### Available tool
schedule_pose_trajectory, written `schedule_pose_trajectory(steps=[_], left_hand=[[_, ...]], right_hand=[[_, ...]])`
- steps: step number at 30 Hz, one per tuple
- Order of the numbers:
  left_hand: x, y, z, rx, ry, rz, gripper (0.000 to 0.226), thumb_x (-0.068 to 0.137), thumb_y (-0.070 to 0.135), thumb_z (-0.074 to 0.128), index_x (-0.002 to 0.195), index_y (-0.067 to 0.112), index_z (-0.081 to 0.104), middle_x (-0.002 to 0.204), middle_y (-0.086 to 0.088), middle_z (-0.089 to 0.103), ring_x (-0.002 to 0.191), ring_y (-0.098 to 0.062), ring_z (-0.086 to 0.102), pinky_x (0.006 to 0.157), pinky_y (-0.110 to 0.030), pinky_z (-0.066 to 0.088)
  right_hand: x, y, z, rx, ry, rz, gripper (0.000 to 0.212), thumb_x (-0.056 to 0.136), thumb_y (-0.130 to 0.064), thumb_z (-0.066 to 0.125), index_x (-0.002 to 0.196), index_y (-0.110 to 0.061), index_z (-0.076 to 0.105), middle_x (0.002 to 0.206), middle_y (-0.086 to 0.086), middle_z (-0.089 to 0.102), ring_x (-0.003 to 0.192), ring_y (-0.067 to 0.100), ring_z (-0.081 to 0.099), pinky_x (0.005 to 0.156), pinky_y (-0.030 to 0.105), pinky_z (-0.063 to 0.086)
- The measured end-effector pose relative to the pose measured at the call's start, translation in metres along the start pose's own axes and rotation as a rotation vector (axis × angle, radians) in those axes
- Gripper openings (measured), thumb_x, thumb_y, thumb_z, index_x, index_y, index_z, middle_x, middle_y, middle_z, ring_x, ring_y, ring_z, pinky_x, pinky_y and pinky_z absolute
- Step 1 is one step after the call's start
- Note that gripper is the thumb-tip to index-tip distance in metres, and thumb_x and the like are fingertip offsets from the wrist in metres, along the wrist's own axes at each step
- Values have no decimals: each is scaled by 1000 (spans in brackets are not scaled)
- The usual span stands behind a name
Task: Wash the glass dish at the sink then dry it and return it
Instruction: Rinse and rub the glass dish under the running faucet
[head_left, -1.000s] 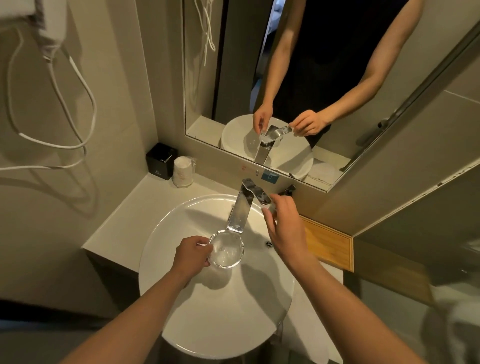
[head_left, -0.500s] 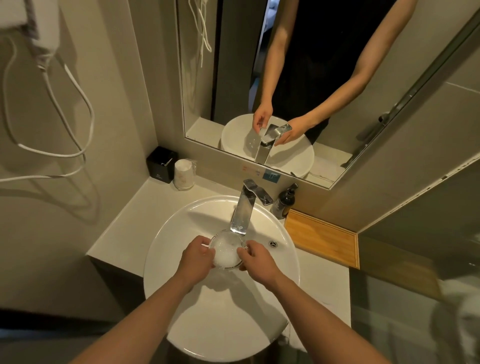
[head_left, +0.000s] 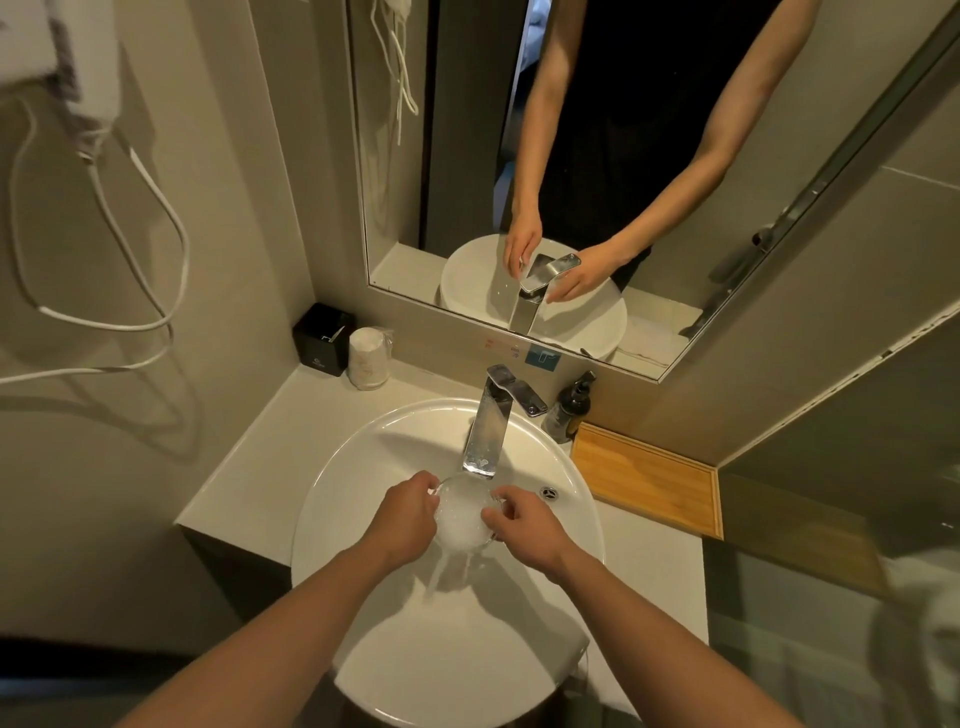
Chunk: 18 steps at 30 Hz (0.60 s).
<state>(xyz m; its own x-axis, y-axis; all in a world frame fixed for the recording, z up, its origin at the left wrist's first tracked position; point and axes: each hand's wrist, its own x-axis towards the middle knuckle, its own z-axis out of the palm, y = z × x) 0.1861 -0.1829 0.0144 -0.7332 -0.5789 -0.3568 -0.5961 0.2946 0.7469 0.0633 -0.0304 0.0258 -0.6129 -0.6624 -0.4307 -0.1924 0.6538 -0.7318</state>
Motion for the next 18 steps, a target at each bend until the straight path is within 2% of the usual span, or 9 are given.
schedule_pose_trajectory(steps=[3,5,8,12,15,18], left_hand=[[-2,-4,4,-38,15,-4,26,101,16,45,124,14,59,108,-9,69,94,-25,66,85,-45,59],[-1,-4,3,-48,-20,19,33,101,17,46,133,15,55,111,-9,69,98,-25,67,88,-45,58],[4,2,-4,1,-85,65,43,100,19,52,142,17,50,122,-7,66,109,-26,64,92,-33,52],[11,8,-6,66,-76,120,40,99,12,50,138,17,55,117,-9,69,105,-25,63,82,-27,43],[11,6,-4,28,-38,86,33,100,10,48,131,17,57,109,-13,71,97,-29,65,79,-32,49],[8,4,-2,-83,-56,30,26,100,11,48,123,19,55,96,-14,65,91,-36,68,79,-49,61]], right_hand=[[-1,0,-2,63,-30,44,25,99,-28,57,110,-7,65,101,17,69,88,27,72,83,45,62],[1,-2,-5,37,-19,41,27,100,-27,54,111,-4,64,106,20,69,92,31,72,85,47,62],[7,-4,-9,-30,-40,15,33,98,-31,51,115,-7,66,105,16,72,94,31,70,89,54,57],[10,-11,-9,-79,-68,-40,32,96,-37,50,114,-19,70,98,7,73,90,26,70,85,51,58],[10,-10,-8,-63,-28,-22,29,95,-35,57,114,-18,69,99,7,72,89,24,69,86,47,57],[8,-4,-7,-46,-33,7,36,94,-34,58,124,-15,65,104,10,71,91,24,70,89,48,59]])
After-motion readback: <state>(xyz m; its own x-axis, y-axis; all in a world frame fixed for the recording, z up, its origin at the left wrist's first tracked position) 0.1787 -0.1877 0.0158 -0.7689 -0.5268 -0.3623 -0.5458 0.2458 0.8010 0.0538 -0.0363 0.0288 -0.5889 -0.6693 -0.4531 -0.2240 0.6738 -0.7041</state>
